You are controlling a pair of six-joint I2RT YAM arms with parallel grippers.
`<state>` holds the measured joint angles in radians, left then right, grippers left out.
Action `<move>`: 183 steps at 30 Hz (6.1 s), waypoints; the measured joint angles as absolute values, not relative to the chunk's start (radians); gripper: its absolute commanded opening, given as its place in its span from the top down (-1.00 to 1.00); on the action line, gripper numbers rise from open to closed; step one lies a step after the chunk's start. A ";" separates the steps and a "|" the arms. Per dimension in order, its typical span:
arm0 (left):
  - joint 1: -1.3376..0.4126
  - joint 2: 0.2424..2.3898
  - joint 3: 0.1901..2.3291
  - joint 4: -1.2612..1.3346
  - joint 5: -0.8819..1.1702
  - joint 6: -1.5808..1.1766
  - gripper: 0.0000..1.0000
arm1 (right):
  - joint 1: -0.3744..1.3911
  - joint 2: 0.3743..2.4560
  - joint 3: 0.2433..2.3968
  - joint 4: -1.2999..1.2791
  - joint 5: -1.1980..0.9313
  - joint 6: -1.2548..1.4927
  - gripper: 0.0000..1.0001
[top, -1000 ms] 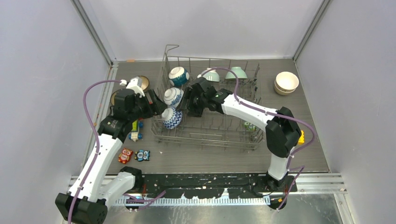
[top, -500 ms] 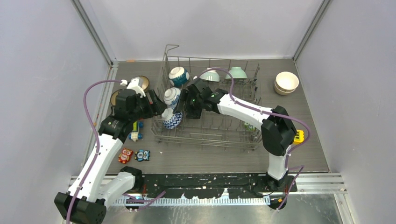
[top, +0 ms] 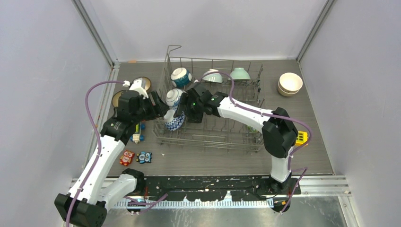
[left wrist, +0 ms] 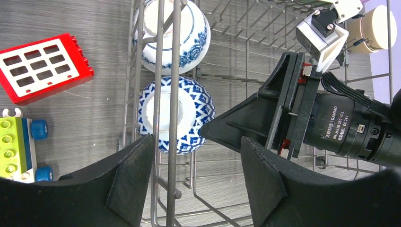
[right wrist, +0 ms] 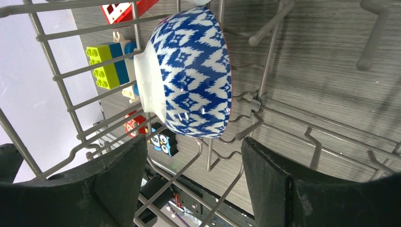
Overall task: Unload the bowls from the dish rack
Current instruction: Pick up the bowl from the dish rack.
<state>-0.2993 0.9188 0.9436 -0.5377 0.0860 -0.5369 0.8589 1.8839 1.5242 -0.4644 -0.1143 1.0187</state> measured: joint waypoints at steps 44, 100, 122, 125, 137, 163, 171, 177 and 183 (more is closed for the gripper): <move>-0.319 0.910 0.924 -0.520 0.061 -0.540 -0.30 | 0.889 1.789 1.119 0.115 -0.007 1.258 -0.31; -0.326 0.910 0.916 -0.507 0.060 -0.541 -0.28 | 0.860 1.839 1.021 0.501 0.016 1.332 0.03; -0.326 0.910 0.913 -0.505 0.057 -0.542 -0.28 | 0.847 1.913 1.028 0.626 -0.060 1.395 0.33; -0.326 0.910 0.913 -0.504 0.056 -0.541 -0.28 | 0.847 1.917 1.028 0.638 -0.065 1.401 0.37; -0.328 0.910 0.910 -0.498 0.053 -0.541 -0.28 | 0.849 1.936 1.029 0.739 -0.161 1.445 0.38; -0.328 0.904 0.902 -0.490 0.046 -0.541 -0.27 | 0.848 1.965 1.028 0.853 -0.245 1.503 0.98; -0.328 0.902 0.901 -0.491 0.045 -0.542 -0.27 | 0.847 1.965 1.028 0.886 -0.278 1.507 0.98; -0.328 0.899 0.900 -0.491 0.045 -0.543 -0.26 | 0.844 1.965 1.027 0.915 -0.318 1.507 0.98; -0.329 0.895 0.900 -0.492 0.045 -0.545 -0.27 | 0.827 1.964 0.992 0.949 -0.354 1.514 0.98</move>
